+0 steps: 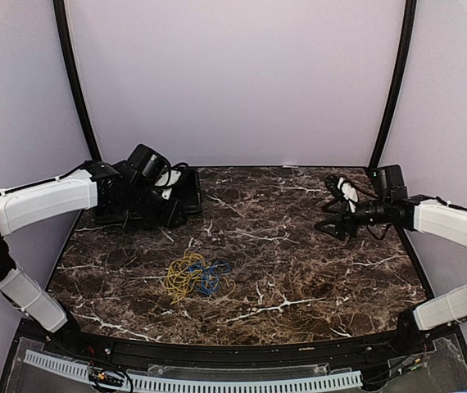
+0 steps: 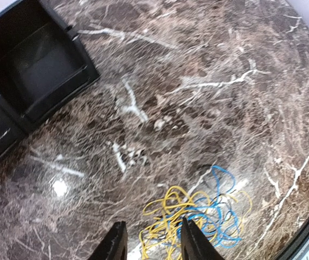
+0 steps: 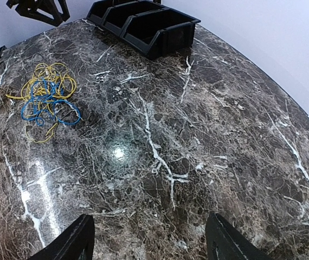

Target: Untangle the cables

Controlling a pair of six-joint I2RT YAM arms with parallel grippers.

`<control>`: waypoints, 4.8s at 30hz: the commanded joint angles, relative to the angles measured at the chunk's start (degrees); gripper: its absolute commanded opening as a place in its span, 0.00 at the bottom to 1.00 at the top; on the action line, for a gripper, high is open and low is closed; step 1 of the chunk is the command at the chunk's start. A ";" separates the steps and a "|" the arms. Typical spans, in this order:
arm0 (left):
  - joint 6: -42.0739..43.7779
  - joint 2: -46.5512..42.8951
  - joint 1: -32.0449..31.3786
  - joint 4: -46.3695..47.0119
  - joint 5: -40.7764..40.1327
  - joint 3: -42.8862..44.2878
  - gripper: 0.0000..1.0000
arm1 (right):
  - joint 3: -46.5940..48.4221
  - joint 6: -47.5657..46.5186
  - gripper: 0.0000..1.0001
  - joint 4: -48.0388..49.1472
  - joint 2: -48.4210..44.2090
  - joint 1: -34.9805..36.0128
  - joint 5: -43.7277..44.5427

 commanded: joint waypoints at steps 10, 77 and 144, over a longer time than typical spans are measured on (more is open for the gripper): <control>-4.29 -6.68 -1.82 -8.78 -3.08 -10.00 0.41 | 3.37 -0.67 0.69 -1.98 7.22 4.69 1.43; 21.97 -0.99 -9.99 3.21 -9.67 -12.85 0.01 | 2.88 -1.79 0.70 -2.51 8.84 4.94 1.90; 10.04 -34.41 -10.10 17.49 -15.98 11.15 0.00 | 36.83 35.04 0.23 19.74 57.98 41.87 0.39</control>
